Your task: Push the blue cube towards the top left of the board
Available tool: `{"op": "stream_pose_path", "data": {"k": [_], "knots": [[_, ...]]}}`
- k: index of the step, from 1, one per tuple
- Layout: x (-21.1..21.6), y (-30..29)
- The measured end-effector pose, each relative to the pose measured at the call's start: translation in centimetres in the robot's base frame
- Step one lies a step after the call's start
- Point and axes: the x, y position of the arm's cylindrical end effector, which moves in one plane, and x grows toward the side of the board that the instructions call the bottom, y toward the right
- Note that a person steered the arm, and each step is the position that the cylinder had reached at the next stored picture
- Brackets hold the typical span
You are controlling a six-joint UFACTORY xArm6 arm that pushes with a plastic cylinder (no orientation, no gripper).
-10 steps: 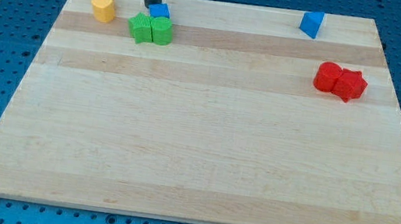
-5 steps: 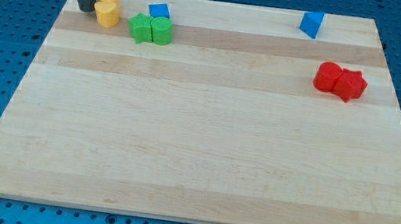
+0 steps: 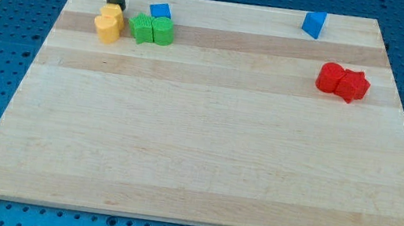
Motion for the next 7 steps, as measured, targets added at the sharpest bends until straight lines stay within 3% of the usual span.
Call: {"op": "stream_pose_path", "data": {"k": [2,3,4,5,7], "knots": [[-4.7,-4.4],[-3.7,-2.9],[2.6,-2.3],[5.1,4.0],[2.8,8.5]]}}
